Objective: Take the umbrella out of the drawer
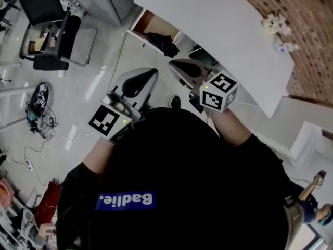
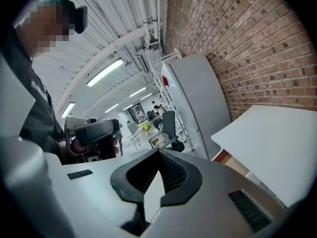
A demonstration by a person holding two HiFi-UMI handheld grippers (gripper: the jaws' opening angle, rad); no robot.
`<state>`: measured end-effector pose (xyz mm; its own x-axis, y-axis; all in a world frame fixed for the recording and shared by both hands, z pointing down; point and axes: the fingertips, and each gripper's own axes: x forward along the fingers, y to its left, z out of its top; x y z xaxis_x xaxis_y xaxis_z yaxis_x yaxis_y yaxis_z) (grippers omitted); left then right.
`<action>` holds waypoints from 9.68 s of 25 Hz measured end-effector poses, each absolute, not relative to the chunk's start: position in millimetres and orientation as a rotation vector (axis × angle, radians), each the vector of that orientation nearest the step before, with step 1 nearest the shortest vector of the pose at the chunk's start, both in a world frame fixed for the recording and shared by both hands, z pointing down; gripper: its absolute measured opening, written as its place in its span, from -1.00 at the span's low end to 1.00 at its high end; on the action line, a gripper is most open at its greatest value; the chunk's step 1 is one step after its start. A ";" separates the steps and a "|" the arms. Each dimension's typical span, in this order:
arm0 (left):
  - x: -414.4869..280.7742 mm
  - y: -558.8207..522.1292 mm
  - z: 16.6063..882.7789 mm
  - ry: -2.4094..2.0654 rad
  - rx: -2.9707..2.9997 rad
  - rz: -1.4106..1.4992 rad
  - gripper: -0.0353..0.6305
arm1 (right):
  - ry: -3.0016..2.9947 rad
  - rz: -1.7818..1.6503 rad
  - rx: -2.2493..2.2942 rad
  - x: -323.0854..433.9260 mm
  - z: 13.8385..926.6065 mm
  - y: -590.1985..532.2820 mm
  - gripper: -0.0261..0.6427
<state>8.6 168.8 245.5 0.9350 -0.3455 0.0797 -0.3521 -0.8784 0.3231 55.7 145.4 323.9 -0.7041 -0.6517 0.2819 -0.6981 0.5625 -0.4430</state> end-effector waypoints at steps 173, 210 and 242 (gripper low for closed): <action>-39.4 -26.6 298.9 -0.748 2.604 0.090 -0.89 | -1.843 0.973 0.783 104.4 689.6 -70.6 -0.19; 53.5 -34.2 253.2 -0.591 2.741 0.064 -0.89 | -1.753 0.889 1.185 298.3 602.3 -108.5 -0.19; 84.8 -34.7 256.4 -0.473 2.760 0.071 -0.89 | -1.948 0.715 1.376 288.2 513.6 -122.5 -0.11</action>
